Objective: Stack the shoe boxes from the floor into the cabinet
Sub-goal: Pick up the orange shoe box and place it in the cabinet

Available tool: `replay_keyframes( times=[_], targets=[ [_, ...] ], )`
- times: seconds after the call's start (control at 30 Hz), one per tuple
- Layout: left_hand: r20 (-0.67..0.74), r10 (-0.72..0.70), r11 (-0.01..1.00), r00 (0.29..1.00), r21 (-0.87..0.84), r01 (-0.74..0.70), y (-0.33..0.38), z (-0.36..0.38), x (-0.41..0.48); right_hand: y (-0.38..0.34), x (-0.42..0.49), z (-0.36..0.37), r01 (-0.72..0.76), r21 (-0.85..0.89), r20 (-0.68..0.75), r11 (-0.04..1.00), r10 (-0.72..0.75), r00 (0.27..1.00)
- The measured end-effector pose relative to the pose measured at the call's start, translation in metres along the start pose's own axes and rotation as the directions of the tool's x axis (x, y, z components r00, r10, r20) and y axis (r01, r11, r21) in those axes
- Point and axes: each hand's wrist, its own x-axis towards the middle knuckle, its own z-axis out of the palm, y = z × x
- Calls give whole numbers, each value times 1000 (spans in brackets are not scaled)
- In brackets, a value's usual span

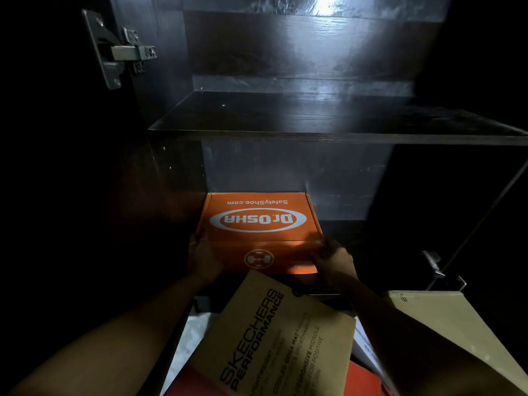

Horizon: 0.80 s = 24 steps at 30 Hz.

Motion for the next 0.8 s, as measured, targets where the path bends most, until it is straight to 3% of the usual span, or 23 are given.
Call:
replay_keyframes(
  times=[0.17,0.37,0.5,0.7,0.8],
  targets=[
    [53,22,1000,998,-8,-21,-14,-5,-3,-15,2,-15,15,-72,90,997,-9,996],
    [258,254,964,932,-148,-221,18,-40,-46,-46,-29,-71,26,-133,106,991,-12,994],
    [240,100,994,966,9,-106,29,-68,-94,-56,-95,-91,83,-186,185,979,-48,982],
    [182,-71,967,981,254,23,51,-80,-221,-31,-188,-96,-37,-88,251,995,59,966],
    [133,-94,946,987,321,47,42,-64,-278,-22,-222,-92,76,-36,207,996,-67,976]
  ],
)
